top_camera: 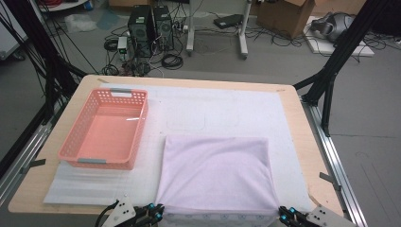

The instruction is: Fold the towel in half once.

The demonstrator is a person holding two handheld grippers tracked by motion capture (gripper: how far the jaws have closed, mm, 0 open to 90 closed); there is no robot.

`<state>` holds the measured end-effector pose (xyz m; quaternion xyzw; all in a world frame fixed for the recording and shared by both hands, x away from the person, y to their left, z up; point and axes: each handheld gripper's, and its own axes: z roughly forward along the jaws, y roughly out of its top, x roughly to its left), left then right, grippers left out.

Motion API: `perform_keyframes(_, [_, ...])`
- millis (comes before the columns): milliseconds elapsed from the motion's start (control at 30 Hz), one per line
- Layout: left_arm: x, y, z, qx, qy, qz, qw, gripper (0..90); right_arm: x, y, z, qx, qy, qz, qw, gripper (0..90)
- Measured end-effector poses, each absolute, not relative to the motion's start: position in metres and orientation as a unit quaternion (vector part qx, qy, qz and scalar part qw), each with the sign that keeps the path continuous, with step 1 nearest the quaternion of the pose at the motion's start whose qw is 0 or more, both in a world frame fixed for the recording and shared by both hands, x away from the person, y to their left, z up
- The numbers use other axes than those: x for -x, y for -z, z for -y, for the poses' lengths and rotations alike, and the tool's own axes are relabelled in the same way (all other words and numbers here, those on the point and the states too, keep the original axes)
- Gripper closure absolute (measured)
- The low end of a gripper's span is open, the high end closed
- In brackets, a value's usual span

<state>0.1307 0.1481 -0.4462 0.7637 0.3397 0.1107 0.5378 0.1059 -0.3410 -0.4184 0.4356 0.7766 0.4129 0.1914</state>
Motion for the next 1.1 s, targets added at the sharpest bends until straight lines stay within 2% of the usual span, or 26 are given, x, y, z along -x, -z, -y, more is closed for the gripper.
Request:
perform_keyframes(33, [-0.133, 0.446, -0.147, -0.762, -0.120, -0.343, 0.536, 76.2, -0.105, 0.420, 0.340, -0.435, -0.410, -0.779, 0.188, 84.8])
perform_keyframes(67, [-0.136, 0.445, -0.146, -0.757, -0.124, -0.353, 0.535, 63.8, -0.106, 0.421, 0.340, -0.434, -0.407, -0.782, 0.188, 82.8])
perform_keyframes(100, [-0.140, 0.444, -0.147, -0.753, -0.124, -0.358, 0.538, 54.0, -0.108, 0.422, 0.339, -0.436, -0.406, -0.782, 0.184, 75.4])
perform_keyframes(133, [-0.143, 0.442, -0.148, -0.748, -0.127, -0.360, 0.543, 50.4, -0.110, 0.423, 0.339, -0.441, -0.408, -0.777, 0.185, 67.4])
perform_keyframes(200, [-0.153, 0.436, -0.151, -0.728, -0.132, -0.373, 0.560, 45.4, -0.114, 0.420, 0.339, -0.444, -0.418, -0.770, 0.190, 63.1])
perform_keyframes(267, [-0.160, 0.433, -0.153, -0.723, -0.135, -0.376, 0.564, 44.1, -0.119, 0.417, 0.339, -0.450, -0.423, -0.760, 0.201, 62.1])
perform_keyframes(433, [-0.179, 0.435, -0.153, -0.724, -0.141, -0.382, 0.557, 44.6, -0.140, 0.417, 0.341, -0.462, -0.414, -0.755, 0.215, 66.4])
perform_keyframes(833, [-0.225, 0.438, -0.146, -0.718, -0.140, -0.395, 0.556, 45.0, -0.223, 0.444, 0.331, -0.490, -0.353, -0.773, 0.194, 71.6])
perform_keyframes(967, [-0.237, 0.439, -0.141, -0.722, -0.140, -0.393, 0.552, 45.0, -0.227, 0.442, 0.333, -0.484, -0.347, -0.781, 0.191, 87.5])
perform_keyframes(1100, [-0.246, 0.439, -0.138, -0.725, -0.144, -0.394, 0.546, 44.9, -0.219, 0.437, 0.337, -0.482, -0.332, -0.789, 0.190, 87.7])
